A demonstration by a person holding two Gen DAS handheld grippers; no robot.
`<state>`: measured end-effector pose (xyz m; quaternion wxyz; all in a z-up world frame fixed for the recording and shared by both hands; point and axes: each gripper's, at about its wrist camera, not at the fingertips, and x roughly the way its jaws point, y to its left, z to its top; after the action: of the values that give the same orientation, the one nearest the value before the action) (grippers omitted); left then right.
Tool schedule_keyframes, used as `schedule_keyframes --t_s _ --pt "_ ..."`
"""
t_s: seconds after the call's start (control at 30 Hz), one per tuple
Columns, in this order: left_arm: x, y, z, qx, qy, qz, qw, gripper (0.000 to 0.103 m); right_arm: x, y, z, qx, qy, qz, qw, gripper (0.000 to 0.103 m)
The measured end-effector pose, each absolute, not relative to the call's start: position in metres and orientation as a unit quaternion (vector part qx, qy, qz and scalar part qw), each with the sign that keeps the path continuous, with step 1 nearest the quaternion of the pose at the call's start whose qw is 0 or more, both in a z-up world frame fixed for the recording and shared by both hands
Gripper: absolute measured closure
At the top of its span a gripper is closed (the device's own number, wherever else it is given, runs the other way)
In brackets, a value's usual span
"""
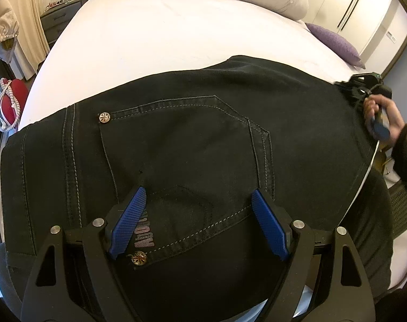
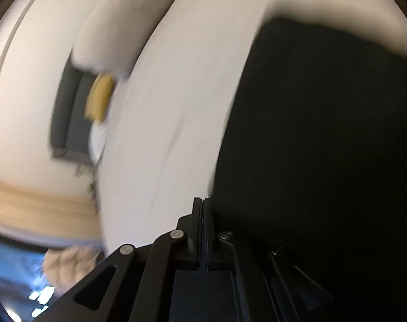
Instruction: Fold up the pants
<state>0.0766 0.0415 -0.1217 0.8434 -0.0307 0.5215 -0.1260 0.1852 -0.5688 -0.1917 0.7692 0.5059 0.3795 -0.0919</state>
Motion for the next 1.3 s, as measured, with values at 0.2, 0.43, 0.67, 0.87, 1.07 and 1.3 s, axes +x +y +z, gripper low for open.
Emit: schedule_keyframes --t_s 0.2,0.43,0.67,0.87,1.07,1.3 --pt "0.075 0.036 -0.121 -0.034 0.520 -0.121 0.845 0.022 0.162 -0.542 -0.131 0.499 0.344 -0.032 0.795 0.058" --pt "0.074 0.043 -0.119 -0.046 0.520 -0.126 0.844 0.022 0.115 -0.431 -0.189 0.464 0.444 0.069 0.764 0.094" --pt "0.060 0.065 -0.114 -0.091 0.504 -0.132 0.849 0.022 0.103 -0.510 -0.173 0.452 0.384 -0.094 0.799 0.100" --pt "0.053 0.073 -0.105 -0.119 0.492 -0.135 0.852 0.022 0.073 -0.511 -0.132 0.460 0.357 -0.033 0.812 0.053" --pt "0.061 0.058 -0.087 -0.123 0.469 -0.172 0.857 0.022 0.085 -0.373 -0.145 0.454 0.416 0.157 0.772 0.048" --pt "0.057 0.078 -0.113 -0.116 0.487 -0.153 0.852 0.024 0.072 -0.428 -0.173 0.497 0.413 0.061 0.761 0.065"
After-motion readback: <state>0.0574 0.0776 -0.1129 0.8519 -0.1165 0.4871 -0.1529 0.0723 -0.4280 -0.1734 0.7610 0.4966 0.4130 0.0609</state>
